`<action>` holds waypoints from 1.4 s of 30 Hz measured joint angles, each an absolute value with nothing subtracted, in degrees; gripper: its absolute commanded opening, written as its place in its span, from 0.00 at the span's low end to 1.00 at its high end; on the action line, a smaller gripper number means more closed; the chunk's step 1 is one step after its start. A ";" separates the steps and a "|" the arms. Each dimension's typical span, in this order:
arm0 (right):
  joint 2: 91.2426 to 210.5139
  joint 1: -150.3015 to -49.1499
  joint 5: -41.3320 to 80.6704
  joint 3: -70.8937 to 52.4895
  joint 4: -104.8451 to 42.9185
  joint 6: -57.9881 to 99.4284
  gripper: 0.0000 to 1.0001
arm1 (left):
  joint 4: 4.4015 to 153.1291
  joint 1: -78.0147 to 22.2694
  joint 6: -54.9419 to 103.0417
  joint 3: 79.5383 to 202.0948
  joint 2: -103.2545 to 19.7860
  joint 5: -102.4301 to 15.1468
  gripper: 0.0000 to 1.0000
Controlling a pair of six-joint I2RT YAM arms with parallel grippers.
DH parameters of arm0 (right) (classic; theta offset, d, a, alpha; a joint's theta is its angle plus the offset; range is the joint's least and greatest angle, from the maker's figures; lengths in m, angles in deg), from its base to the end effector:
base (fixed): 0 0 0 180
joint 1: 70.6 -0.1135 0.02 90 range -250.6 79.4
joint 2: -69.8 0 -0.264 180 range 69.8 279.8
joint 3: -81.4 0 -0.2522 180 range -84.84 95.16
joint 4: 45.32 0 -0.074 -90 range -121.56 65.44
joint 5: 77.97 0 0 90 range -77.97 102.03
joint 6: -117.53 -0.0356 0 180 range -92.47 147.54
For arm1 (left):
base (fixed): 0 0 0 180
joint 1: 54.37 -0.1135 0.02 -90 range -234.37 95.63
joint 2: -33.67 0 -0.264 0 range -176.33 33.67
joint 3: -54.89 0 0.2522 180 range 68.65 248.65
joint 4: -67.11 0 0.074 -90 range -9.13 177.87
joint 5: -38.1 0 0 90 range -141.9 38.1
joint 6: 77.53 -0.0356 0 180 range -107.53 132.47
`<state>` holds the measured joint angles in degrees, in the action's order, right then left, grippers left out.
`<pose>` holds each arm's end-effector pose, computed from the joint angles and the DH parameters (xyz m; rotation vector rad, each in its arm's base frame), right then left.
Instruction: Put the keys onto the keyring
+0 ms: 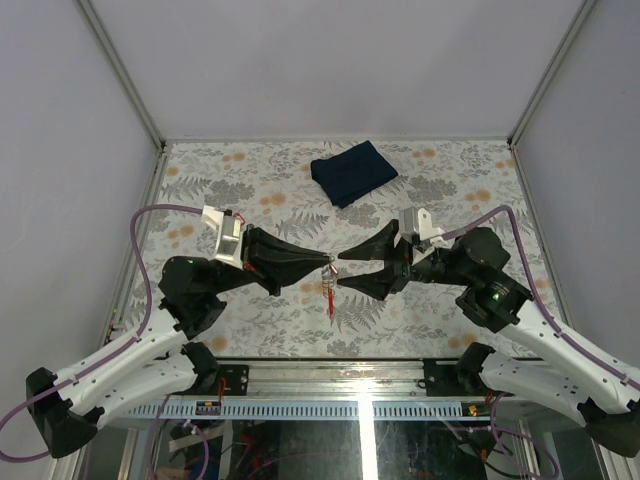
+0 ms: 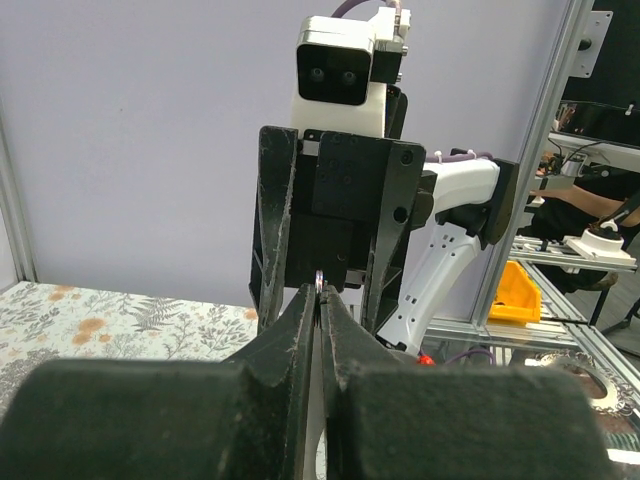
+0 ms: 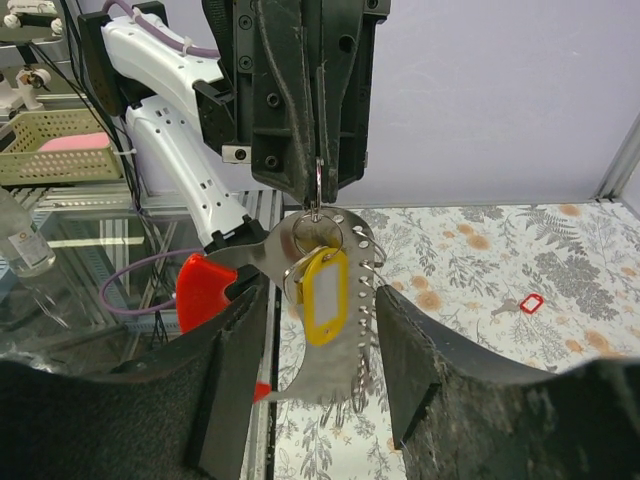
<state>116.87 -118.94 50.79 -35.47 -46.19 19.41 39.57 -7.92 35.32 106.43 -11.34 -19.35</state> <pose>0.1029 0.1492 0.4062 -1.0390 1.0208 1.2478 0.1033 -0.1365 0.3872 0.7679 0.8958 -1.3555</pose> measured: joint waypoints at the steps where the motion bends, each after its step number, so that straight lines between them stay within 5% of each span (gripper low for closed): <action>1: 117.08 -119.00 50.79 -35.58 -46.48 19.28 0.54 | 39.68 -7.92 35.28 106.43 -11.36 -19.37 0.00; 12: 118.99 -120.01 50.73 -35.87 -48.36 18.15 0.48 | 40.42 -7.92 34.71 106.45 -11.52 -19.43 0.00; 22: 119.69 -120.36 50.44 -35.87 -49.08 17.60 0.26 | 40.64 -7.92 34.64 106.45 -11.54 -19.46 0.00; 42: 118.46 -120.44 46.94 -35.87 -48.97 18.76 0.03 | 40.66 -7.92 34.64 106.45 -11.69 -19.37 0.00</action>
